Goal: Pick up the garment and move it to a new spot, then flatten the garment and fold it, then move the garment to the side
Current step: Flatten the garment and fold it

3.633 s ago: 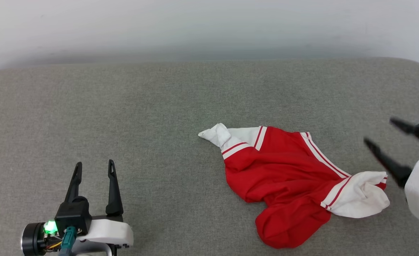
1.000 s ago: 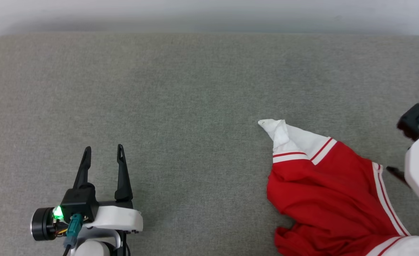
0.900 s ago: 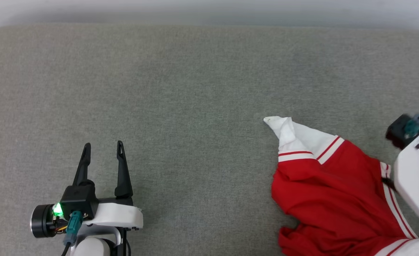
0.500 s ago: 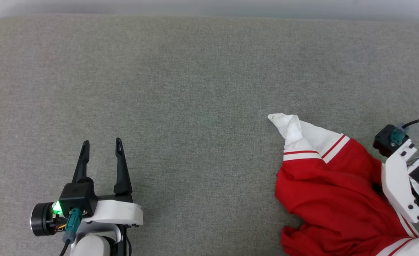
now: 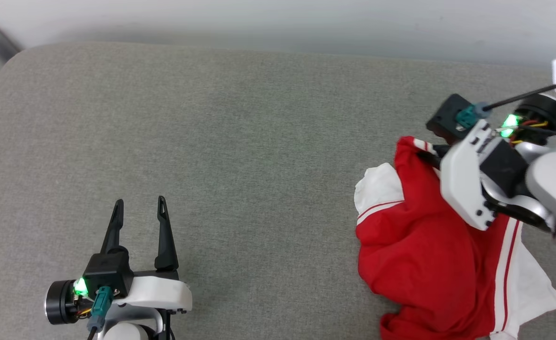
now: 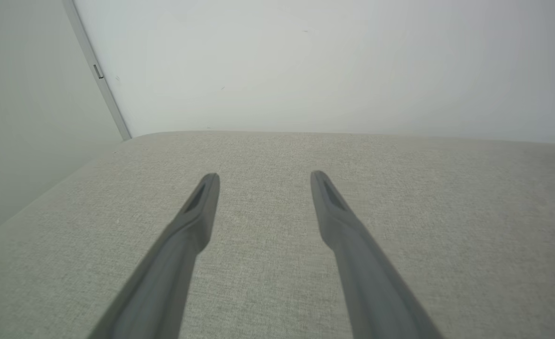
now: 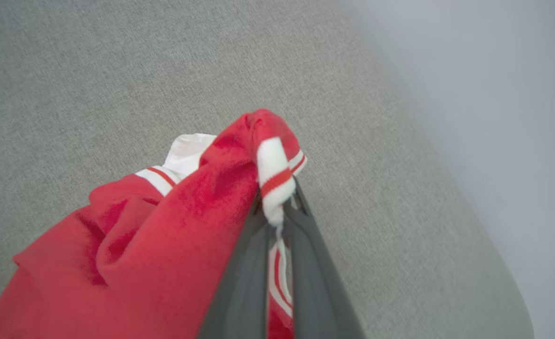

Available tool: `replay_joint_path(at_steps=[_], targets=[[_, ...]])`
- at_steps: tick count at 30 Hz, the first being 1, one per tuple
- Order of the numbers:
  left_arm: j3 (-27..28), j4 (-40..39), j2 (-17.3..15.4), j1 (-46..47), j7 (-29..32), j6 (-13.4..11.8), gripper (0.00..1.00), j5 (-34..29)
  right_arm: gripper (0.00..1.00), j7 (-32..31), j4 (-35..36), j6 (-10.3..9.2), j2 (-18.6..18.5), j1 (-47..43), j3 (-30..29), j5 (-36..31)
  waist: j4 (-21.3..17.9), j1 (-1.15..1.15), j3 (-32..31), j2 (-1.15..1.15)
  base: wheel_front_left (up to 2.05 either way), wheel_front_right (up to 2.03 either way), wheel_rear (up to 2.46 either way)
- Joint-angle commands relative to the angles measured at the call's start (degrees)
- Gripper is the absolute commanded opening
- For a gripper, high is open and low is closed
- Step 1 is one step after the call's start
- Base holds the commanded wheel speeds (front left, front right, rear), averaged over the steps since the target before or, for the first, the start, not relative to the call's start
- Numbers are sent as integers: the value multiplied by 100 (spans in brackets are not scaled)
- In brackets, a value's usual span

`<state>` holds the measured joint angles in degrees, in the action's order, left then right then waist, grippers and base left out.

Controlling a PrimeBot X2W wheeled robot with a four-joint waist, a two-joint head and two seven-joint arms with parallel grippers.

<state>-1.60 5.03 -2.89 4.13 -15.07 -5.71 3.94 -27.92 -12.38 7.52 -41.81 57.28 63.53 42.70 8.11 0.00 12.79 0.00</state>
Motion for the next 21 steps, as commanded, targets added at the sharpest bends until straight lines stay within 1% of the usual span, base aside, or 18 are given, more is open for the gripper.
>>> replay_joint_path(at_steps=[1,4,7,10,12,14,16,17,21], targets=[[-8,-23,1,-16,-14,-3,100,33,0,56,-104,-6,126,72,74,10,61,0,18,0,0,0,0],[-52,-45,2,-3,-14,-36,100,68,0,152,-492,-6,422,249,311,62,151,0,91,0,0,0,0],[-105,-39,1,45,-14,-42,100,98,0,30,-983,-6,577,241,638,167,240,0,169,0,0,0,0],[-160,-16,1,79,-14,-76,100,139,0,-227,-1438,-6,552,26,855,284,316,0,218,0,0,0,0],[-136,-6,2,48,-14,-106,100,161,0,-311,-1765,-5,430,-292,964,439,315,0,220,0,0,0,0],[-97,27,1,0,-14,-95,100,147,0,-182,-1805,-5,406,-408,987,521,255,0,184,0,0,0,0],[-91,41,3,-10,-14,-63,100,97,0,98,-1833,-4,438,-399,982,574,179,0,128,0,0,0,0],[-89,46,1,-3,-14,-44,100,68,100,317,-1841,-4,440,-353,954,542,146,0,97,0,0,0,0],[-38,69,-53,60,-14,14,100,-35,100,1187,-1812,-5,407,-262,823,373,-11,0,-95,0,0,0,0]])
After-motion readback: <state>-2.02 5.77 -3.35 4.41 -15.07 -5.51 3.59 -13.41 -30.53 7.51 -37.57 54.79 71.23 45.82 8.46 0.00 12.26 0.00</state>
